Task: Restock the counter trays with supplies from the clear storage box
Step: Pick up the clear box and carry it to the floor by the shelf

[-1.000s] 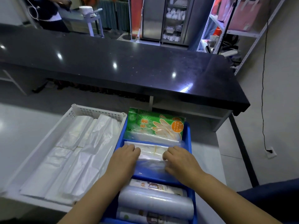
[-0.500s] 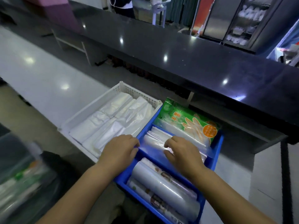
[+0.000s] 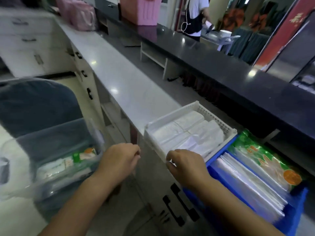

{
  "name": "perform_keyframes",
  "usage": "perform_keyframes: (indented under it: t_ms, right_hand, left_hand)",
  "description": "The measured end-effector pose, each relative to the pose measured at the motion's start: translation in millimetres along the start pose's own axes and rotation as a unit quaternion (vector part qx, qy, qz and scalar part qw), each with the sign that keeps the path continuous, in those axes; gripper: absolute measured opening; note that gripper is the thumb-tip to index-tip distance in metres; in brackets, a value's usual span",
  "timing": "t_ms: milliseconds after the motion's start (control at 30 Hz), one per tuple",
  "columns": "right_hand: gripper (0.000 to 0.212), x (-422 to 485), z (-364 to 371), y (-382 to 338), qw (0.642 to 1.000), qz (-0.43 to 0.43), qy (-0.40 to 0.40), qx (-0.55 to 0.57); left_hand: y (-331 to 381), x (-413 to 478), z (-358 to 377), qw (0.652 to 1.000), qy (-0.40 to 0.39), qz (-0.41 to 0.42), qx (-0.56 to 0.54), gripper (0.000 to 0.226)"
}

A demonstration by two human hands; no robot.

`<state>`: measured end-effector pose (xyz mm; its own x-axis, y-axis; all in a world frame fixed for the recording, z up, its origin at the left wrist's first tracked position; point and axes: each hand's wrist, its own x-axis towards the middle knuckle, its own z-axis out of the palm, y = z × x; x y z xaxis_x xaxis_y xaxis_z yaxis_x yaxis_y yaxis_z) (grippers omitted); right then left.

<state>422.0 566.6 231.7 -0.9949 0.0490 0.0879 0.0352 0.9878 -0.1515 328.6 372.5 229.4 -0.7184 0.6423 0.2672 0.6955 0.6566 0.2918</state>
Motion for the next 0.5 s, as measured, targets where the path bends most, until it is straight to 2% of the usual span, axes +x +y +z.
perform_keyframes:
  t_ms: [167, 333, 500]
  right_hand:
    - [0.019, 51.2, 46.8, -108.0, 0.999, -0.038, 0.004, 0.029]
    - [0.013, 94.2, 102.0, -207.4, 0.993, -0.068, -0.061, 0.081]
    - [0.013, 126.6, 136.5, -264.9, 0.987, -0.062, -0.116, 0.095]
  left_hand:
    - [-126.1, -63.0, -30.7, 0.994, -0.034, -0.107, 0.013, 0.014]
    - [-237.5, -125.0, -54.8, 0.979, -0.066, -0.189, 0.025, 0.017]
    - [-313.9, -166.1, -71.9, 0.964, -0.085, -0.25, 0.027, 0.016]
